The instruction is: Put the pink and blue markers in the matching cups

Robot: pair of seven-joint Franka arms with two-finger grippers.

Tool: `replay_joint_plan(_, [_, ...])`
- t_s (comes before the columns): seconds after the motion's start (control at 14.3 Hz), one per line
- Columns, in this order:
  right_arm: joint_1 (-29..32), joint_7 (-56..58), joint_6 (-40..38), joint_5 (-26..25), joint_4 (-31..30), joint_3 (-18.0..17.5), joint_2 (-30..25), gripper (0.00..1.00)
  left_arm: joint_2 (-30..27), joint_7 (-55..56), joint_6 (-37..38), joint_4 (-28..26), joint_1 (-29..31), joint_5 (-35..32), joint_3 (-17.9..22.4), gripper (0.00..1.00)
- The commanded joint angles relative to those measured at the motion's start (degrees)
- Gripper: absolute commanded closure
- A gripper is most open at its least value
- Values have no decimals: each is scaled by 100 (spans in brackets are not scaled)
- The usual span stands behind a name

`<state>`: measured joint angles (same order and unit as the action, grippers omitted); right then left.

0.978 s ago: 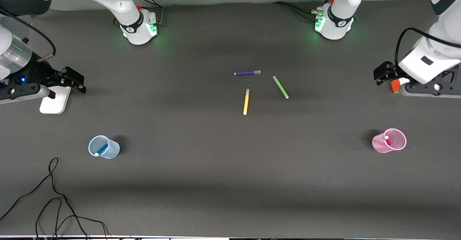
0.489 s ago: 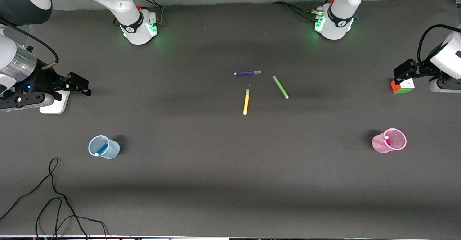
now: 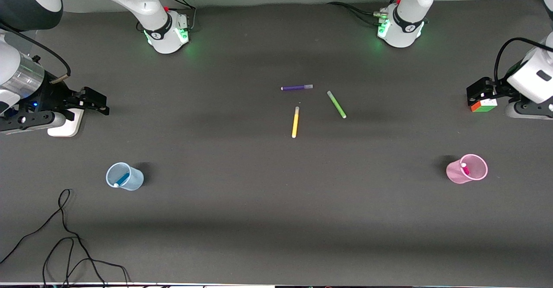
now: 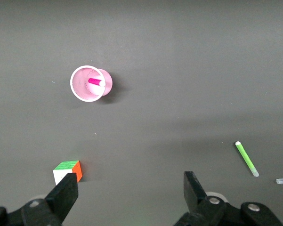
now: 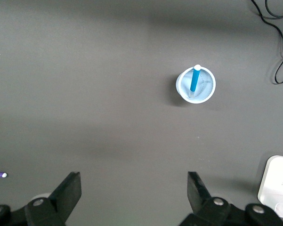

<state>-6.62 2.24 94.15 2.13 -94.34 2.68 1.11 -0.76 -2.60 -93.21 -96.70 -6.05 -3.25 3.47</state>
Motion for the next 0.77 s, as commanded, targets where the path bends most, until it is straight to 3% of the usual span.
replay_joint_plan(0.0, [20,-57,-19,25,-23,-13,-85,0,59,-83,137,169,-19,61,39,0])
replay_joint_plan(0.7, [20,-75,157,16,82,-13,29,0,85,-91,172,160,7,61,39,0])
